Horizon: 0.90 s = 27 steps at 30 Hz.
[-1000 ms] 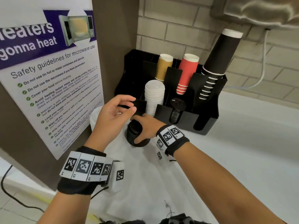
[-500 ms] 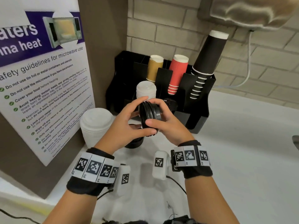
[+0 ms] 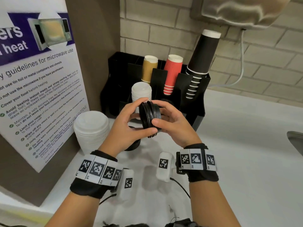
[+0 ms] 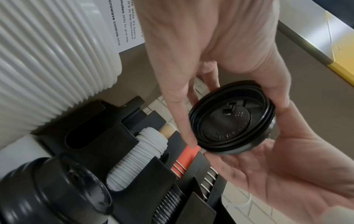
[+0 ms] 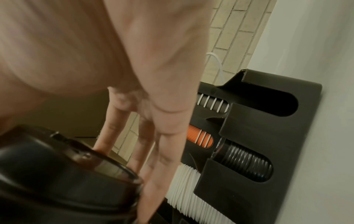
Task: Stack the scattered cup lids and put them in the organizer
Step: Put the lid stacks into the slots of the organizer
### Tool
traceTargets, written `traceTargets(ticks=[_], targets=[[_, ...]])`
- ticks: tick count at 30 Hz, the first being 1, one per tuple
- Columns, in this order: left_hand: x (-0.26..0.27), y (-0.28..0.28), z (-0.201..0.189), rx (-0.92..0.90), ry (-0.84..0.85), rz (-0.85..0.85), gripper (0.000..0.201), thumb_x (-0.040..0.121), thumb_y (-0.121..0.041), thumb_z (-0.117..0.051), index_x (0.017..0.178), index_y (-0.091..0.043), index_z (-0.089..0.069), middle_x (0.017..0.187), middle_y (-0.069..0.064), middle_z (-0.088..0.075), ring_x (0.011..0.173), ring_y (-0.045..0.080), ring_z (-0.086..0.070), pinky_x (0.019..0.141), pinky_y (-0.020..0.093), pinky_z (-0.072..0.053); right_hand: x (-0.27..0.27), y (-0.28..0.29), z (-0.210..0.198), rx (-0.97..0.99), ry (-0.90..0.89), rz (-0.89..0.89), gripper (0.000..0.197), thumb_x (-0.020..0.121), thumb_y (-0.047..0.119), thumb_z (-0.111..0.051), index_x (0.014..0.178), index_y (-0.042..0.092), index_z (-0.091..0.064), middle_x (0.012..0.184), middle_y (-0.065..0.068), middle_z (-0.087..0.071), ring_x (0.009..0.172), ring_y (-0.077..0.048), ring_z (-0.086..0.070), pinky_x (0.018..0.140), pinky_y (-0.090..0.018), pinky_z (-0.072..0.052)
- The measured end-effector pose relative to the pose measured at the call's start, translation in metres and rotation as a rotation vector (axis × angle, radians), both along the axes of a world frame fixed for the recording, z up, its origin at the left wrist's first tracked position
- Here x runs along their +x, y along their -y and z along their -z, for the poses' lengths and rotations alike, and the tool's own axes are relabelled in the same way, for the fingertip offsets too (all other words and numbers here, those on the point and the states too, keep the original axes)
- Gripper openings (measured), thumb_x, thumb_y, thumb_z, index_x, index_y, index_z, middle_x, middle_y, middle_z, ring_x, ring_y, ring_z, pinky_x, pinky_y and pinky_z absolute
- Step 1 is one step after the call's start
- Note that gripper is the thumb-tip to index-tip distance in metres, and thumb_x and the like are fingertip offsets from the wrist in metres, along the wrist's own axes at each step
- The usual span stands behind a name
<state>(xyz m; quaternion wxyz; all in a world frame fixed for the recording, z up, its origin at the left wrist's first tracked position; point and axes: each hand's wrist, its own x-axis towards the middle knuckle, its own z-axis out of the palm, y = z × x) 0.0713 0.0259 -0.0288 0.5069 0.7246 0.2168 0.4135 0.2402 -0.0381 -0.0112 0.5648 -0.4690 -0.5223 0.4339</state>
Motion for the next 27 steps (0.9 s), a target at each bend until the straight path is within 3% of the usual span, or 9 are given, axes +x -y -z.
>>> traceTargets(ticks=[6,11,19,25,27], targets=[[-0.0031,-0.003,0.0011,-0.032,-0.026,0.111,0.089,0.065,-0.032,-0.087,0.14,-0.046,-0.041,0.13,-0.01,-0.048,0.119,0.008,-0.056,0.085,0.033,-0.057,0.0043,0.0028,0.0,-0.028,0.004,-0.072,0.055,0.078,0.008,-0.07,0.127,0.028,-0.057,0.112,-0.001,-0.067,0.106,-0.024,-0.065,0.078,-0.038,-0.057],[-0.0003,0.002,0.003,-0.034,0.031,0.072,0.088,0.063,-0.031,-0.081,0.138,-0.048,-0.038,0.13,-0.009,-0.048,0.117,0.005,-0.056,0.081,0.024,-0.056,0.0017,0.0027,0.001,-0.015,-0.013,-0.064,0.054,0.076,0.01,-0.072,0.123,0.031,-0.059,0.115,-0.003,-0.065,0.108,-0.025,-0.064,0.082,-0.049,-0.057],[0.0047,0.0055,0.0029,-0.039,0.074,0.054,0.091,0.06,-0.031,-0.082,0.138,-0.046,-0.037,0.133,-0.003,-0.047,0.12,0.008,-0.055,0.079,0.021,-0.055,0.0017,0.0043,-0.0017,0.007,-0.002,-0.027,0.054,0.074,0.01,-0.073,0.123,0.03,-0.059,0.108,0.004,-0.067,0.106,-0.024,-0.064,0.082,-0.048,-0.057],[0.0036,0.0056,0.0053,-0.035,0.036,0.06,0.091,0.059,-0.032,-0.082,0.136,-0.05,-0.037,0.132,-0.008,-0.046,0.118,0.003,-0.055,0.081,0.02,-0.054,0.0011,0.0064,-0.001,-0.032,0.052,-0.012,0.062,0.07,0.01,-0.078,0.127,0.025,-0.058,0.113,-0.003,-0.065,0.105,-0.021,-0.064,0.08,-0.039,-0.057],[0.0047,0.0057,0.0061,-0.038,0.023,0.059,0.092,0.059,-0.032,-0.082,0.137,-0.051,-0.035,0.133,-0.008,-0.046,0.119,0.002,-0.053,0.084,0.023,-0.055,0.0012,0.0055,-0.002,-0.028,0.095,0.006,0.061,0.069,0.012,-0.08,0.125,0.024,-0.058,0.109,0.001,-0.066,0.102,-0.016,-0.065,0.08,-0.031,-0.055]])
